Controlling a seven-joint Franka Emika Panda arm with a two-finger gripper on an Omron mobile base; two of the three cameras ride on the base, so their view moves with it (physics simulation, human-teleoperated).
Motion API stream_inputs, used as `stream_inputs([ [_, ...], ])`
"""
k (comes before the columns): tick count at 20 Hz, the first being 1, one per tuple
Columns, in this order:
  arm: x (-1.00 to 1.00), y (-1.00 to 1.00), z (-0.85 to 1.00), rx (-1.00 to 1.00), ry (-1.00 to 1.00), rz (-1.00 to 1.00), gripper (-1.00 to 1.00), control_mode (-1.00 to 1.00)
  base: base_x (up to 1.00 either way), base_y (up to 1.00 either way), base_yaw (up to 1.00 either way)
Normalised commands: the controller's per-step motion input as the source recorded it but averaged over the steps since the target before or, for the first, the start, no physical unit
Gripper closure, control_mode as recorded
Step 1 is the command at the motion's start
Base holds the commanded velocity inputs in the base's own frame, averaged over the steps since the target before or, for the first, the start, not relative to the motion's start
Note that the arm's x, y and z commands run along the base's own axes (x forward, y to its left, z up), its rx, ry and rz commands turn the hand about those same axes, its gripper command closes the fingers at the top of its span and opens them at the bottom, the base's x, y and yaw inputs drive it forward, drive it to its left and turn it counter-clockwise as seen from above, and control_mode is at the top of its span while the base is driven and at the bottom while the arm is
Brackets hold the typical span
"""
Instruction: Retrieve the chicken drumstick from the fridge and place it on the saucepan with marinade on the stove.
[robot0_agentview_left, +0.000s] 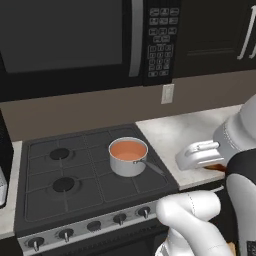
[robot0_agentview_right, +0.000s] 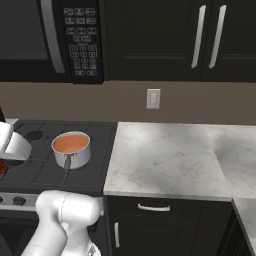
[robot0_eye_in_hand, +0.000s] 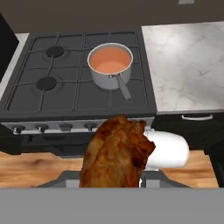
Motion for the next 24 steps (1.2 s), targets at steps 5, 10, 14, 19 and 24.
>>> stream_inputs([
  [5, 0.61, -0.01, -0.05, 0.0, -0.01, 0.0, 1.0, -1.0, 0.0, 0.0, 0.0],
  [10, 0.47, -0.01, -0.09, 0.0, 0.0, 0.02, 1.0, -1.0, 0.0, 0.0, 0.0],
  [14, 0.37, 0.0, -0.23, -0.02, 0.0, 0.02, 1.0, -1.0, 0.0, 0.0, 0.0],
  [19, 0.35, 0.0, -0.3, -0.03, 0.0, 0.01, 1.0, -1.0, 0.0, 0.0, 0.0],
  [24, 0.47, 0.0, -0.15, -0.01, 0.0, 0.0, 1.0, -1.0, 0.0, 0.0, 0.0],
])
